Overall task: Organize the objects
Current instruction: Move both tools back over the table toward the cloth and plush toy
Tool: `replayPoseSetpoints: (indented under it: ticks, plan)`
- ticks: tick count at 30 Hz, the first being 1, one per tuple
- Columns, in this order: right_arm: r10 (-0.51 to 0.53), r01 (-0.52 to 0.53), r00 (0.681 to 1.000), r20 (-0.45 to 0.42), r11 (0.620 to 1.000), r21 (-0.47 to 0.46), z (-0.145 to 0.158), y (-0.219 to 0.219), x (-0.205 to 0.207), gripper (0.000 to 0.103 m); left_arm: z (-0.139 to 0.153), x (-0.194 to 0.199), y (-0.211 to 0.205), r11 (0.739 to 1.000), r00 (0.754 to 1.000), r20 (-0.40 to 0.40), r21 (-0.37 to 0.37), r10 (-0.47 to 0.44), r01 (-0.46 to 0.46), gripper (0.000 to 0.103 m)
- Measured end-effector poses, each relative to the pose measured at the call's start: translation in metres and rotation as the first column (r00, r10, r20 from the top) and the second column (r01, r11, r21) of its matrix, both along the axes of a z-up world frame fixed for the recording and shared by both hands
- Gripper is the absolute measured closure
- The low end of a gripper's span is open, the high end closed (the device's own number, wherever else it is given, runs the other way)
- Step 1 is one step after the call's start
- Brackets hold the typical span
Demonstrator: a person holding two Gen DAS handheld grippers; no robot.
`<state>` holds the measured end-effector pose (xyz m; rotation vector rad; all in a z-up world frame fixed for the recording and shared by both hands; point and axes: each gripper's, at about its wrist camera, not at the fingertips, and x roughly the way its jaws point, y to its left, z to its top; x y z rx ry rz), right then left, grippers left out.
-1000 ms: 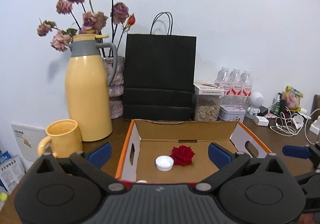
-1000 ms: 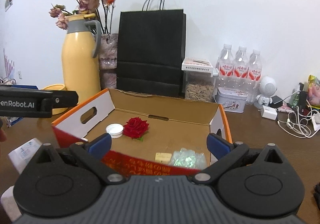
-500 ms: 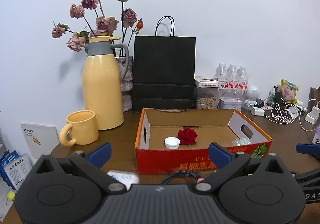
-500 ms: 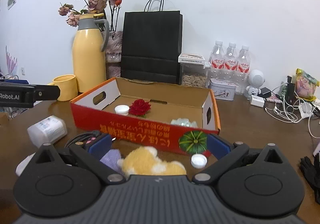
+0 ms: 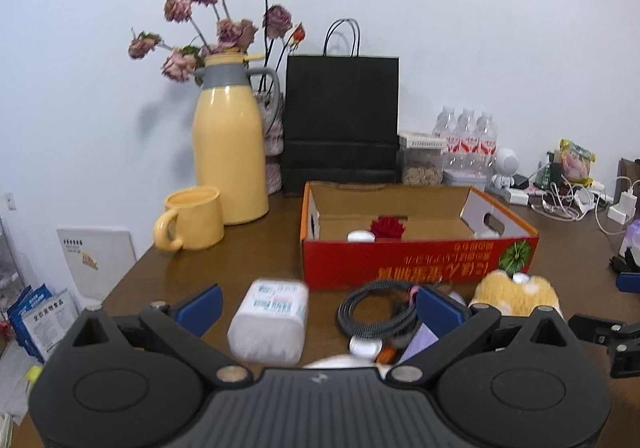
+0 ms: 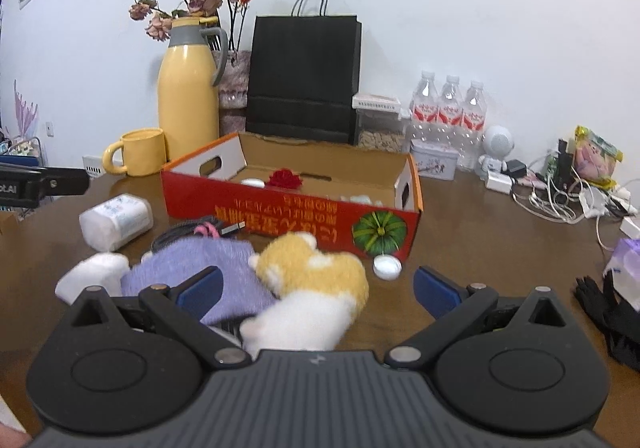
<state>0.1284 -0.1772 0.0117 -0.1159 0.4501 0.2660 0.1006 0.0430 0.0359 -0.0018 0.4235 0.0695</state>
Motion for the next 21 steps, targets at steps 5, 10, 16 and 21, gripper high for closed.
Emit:
replayPoseSetpoints:
  ticks: [5,10,16,21]
  plan:
    - [-0.029,0.029,0.999,-0.038,1.000,0.000,-0.014,-0.009,-0.011,0.000,-0.018,-0.009,0.004,1.000,0.998,-0.060,-0.006,-0.006,0.006,0.000]
    - [-0.044,0.044,0.997,-0.070,0.999,-0.001,-0.026,-0.015,-0.017,0.000,-0.036,-0.009,0.002,1.000,0.992,-0.122,-0.003,-0.027,0.026,0.000]
    - [-0.045,0.046,0.996,-0.074,0.999,0.015,-0.028,-0.012,-0.008,0.000,-0.041,-0.002,0.002,0.999,0.989,-0.142,-0.018,-0.031,0.029,0.000]
    - [-0.043,0.048,0.994,-0.096,0.998,0.043,-0.033,-0.004,0.007,0.000,-0.046,0.003,0.002,0.999,0.985,-0.168,-0.022,-0.028,0.025,0.000]
